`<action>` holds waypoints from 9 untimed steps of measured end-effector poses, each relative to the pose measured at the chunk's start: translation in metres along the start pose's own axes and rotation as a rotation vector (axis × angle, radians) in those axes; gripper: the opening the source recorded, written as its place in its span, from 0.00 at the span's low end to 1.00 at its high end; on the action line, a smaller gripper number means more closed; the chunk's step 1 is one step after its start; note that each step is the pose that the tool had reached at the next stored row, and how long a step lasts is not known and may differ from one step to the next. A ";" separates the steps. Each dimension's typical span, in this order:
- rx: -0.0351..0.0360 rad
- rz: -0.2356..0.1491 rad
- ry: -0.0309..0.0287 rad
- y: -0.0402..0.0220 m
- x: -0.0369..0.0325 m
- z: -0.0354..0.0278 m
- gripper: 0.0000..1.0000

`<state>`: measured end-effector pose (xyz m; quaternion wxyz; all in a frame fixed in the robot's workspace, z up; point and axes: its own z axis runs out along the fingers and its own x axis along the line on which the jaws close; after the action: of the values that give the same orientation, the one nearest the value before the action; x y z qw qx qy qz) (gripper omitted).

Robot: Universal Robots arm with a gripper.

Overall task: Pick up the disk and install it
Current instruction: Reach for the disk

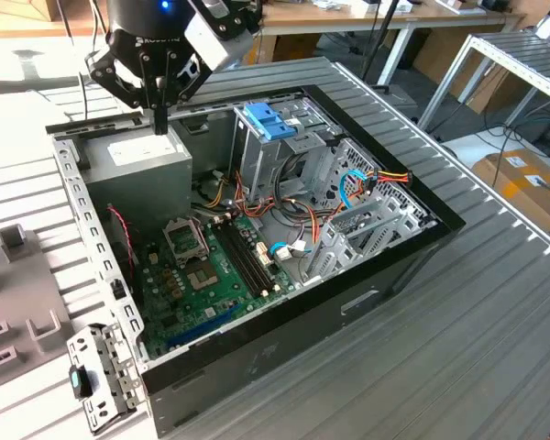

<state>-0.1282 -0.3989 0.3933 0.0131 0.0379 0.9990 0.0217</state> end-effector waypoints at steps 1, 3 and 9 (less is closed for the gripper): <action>0.0000 0.000 0.0000 0.0000 0.0006 0.0000 0.11; 0.0000 0.000 0.0000 -0.0001 0.0013 -0.0001 0.11; 0.0001 0.000 0.0000 -0.0004 0.0050 -0.0002 0.11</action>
<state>-0.1332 -0.3989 0.3933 0.0130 0.0379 0.9990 0.0217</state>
